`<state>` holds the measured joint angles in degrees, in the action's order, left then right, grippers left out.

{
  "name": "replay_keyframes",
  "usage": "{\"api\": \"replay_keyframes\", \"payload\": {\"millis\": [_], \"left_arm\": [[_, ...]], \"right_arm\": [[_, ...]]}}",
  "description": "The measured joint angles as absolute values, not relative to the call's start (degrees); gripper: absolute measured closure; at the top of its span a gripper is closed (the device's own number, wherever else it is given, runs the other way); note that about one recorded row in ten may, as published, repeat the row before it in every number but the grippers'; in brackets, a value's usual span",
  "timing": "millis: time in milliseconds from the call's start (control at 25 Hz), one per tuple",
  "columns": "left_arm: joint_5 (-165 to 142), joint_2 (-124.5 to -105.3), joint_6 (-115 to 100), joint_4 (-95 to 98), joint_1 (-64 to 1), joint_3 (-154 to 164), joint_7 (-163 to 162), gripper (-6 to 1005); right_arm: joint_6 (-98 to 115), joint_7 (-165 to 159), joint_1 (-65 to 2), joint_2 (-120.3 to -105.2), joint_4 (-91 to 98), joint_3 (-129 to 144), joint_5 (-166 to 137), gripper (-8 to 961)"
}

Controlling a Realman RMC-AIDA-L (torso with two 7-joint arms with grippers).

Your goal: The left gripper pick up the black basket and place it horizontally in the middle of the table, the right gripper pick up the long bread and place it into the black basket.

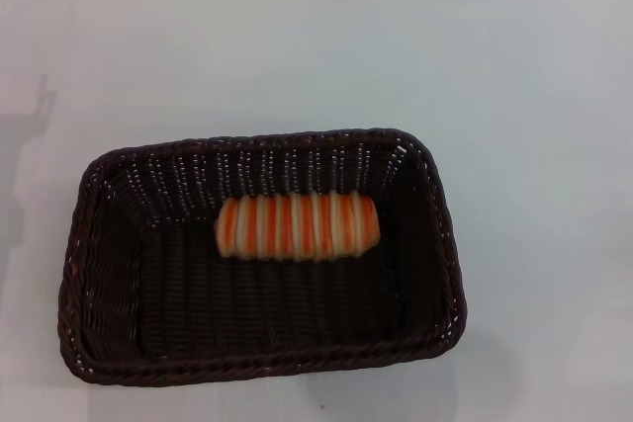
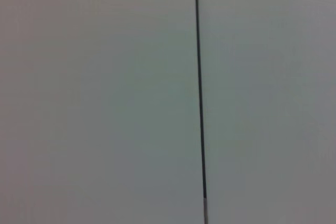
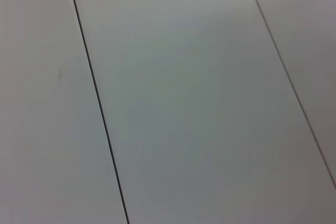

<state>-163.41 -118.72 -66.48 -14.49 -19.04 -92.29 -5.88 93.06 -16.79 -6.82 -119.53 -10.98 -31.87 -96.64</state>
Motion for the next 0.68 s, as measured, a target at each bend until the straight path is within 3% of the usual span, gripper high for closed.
{"api": "replay_keyframes", "payload": {"millis": [680], "left_arm": [[-162.48,-118.79,-66.49,-14.11,-18.30,-91.79,-9.22,199]], "right_arm": [[93.03,-14.76,-7.33,-119.47,-10.99,-31.78,-96.64,116]]}}
